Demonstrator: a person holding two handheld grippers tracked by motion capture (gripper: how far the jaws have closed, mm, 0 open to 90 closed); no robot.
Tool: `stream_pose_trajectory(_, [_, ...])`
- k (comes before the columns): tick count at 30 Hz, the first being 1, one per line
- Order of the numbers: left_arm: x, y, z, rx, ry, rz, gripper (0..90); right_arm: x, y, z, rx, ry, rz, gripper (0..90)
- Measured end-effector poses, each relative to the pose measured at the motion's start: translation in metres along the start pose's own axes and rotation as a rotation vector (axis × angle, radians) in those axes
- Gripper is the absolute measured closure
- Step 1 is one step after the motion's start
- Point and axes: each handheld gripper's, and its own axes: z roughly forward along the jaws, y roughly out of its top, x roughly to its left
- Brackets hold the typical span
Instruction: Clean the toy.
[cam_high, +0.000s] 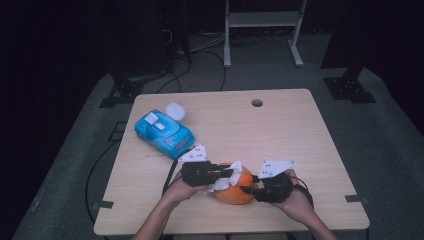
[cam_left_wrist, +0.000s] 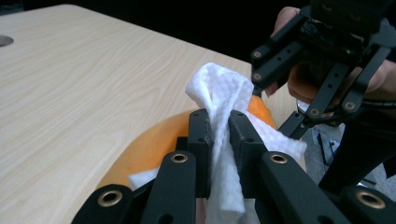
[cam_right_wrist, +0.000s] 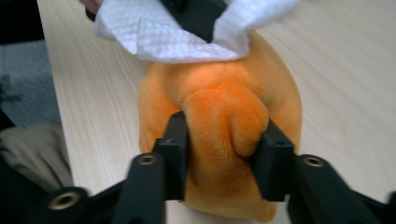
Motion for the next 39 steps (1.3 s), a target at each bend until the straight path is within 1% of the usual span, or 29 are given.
stream_pose_trajectory(2, [-0.001,0.004,-0.003,-0.020,-0.010,0.000,80.6,0.003,0.002,-0.002,-0.023,-0.016,-0.046,67.9])
stream_pose_trajectory(5, [-0.006,0.011,-0.003,-0.034,-0.028,0.018,80.5,0.006,0.008,-0.001,-0.045,-0.020,-0.103,68.9])
stream_pose_trajectory(7, [-0.009,0.013,0.000,-0.017,-0.018,0.041,80.6,0.007,0.011,0.002,-0.049,-0.016,-0.157,68.8])
stream_pose_trajectory(8, [-0.009,0.012,0.001,-0.009,-0.010,0.043,80.5,0.006,0.012,0.003,-0.051,-0.021,-0.181,68.8])
stream_pose_trajectory(9, [-0.007,0.010,0.001,-0.005,-0.003,0.036,80.5,0.004,0.011,0.003,-0.050,-0.022,-0.203,68.6])
stream_pose_trajectory(10, [-0.004,0.008,0.000,-0.001,0.002,0.029,80.5,0.002,0.010,0.002,-0.047,-0.017,-0.207,68.3])
stream_pose_trajectory(11, [-0.004,0.008,0.000,-0.001,0.002,0.029,80.5,-0.002,0.007,0.001,-0.041,-0.009,-0.213,67.7])
stream_pose_trajectory(12, [0.003,0.001,-0.001,0.004,0.007,0.000,80.5,-0.005,0.004,-0.001,-0.035,-0.003,-0.215,67.0])
stream_pose_trajectory(13, [0.006,-0.003,-0.001,0.001,0.003,-0.020,80.5,-0.010,0.000,-0.003,-0.031,0.003,-0.208,66.2])
stream_pose_trajectory(14, [0.009,-0.006,-0.002,0.001,0.003,-0.032,80.5,-0.016,-0.004,-0.005,-0.034,0.021,-0.187,65.5])
stream_pose_trajectory(15, [0.010,-0.008,-0.002,0.005,0.009,-0.032,80.5,-0.021,-0.009,-0.007,-0.039,0.035,-0.167,65.1])
stream_pose_trajectory(17, [0.012,-0.010,-0.004,0.009,0.020,-0.033,80.4,-0.029,-0.017,-0.010,-0.039,0.043,-0.125,64.2])
stream_pose_trajectory(19, [0.014,-0.011,-0.005,0.009,0.022,-0.037,80.2,-0.036,-0.022,-0.012,-0.038,0.054,-0.090,62.1])
stream_pose_trajectory(20, [0.015,-0.012,-0.005,0.008,0.019,-0.042,80.1,-0.037,-0.023,-0.013,-0.038,0.069,-0.078,59.8])
stream_pose_trajectory(21, [0.014,-0.013,-0.004,0.008,0.021,-0.045,80.1,-0.037,-0.022,-0.013,-0.034,0.076,-0.068,57.0])
stream_pose_trajectory(23, [0.012,-0.013,-0.004,0.015,0.027,-0.037,80.0,-0.036,-0.018,-0.014,-0.013,0.084,-0.041,49.9])
stream_pose_trajectory(24, [0.011,-0.012,-0.005,0.018,0.031,-0.030,80.0,-0.034,-0.015,-0.015,-0.005,0.077,-0.042,48.1])
stream_pose_trajectory(26, [0.010,-0.012,-0.006,0.018,0.034,-0.026,80.0,-0.030,-0.011,-0.019,-0.013,0.057,-0.047,44.3])
stream_pose_trajectory(27, [0.010,-0.012,-0.006,0.016,0.031,-0.028,80.0,-0.028,-0.009,-0.021,-0.025,0.053,-0.046,43.2])
stream_pose_trajectory(29, [0.010,-0.012,-0.005,0.013,0.021,-0.033,80.0,-0.024,-0.004,-0.023,-0.029,0.044,-0.049,40.8])
stream_pose_trajectory(30, [0.009,-0.011,-0.004,0.009,0.016,-0.030,79.9,-0.022,-0.002,-0.022,-0.034,0.040,-0.047,40.0])
stream_pose_trajectory(33, [0.006,-0.010,0.000,0.013,0.010,-0.023,79.9,-0.016,0.003,-0.014,-0.023,0.025,-0.068,37.0])
stream_pose_trajectory(34, [0.005,-0.010,0.000,0.018,0.008,-0.017,79.9,-0.015,0.003,-0.010,-0.017,0.025,-0.067,37.7])
stream_pose_trajectory(35, [0.006,-0.010,0.000,0.022,0.009,-0.014,79.9,-0.014,0.003,-0.008,-0.009,0.028,-0.066,40.5])
stream_pose_trajectory(36, [0.007,-0.011,-0.001,0.021,0.008,-0.019,79.9,-0.015,0.003,-0.006,-0.001,0.031,-0.060,45.0])
stream_pose_trajectory(37, [0.008,-0.012,-0.001,0.021,0.010,-0.024,80.0,-0.016,0.003,-0.007,0.001,0.032,-0.063,51.4])
stream_pose_trajectory(39, [0.009,-0.012,-0.002,0.021,0.016,-0.020,80.0,-0.018,0.001,-0.010,0.005,0.028,-0.077,58.3])
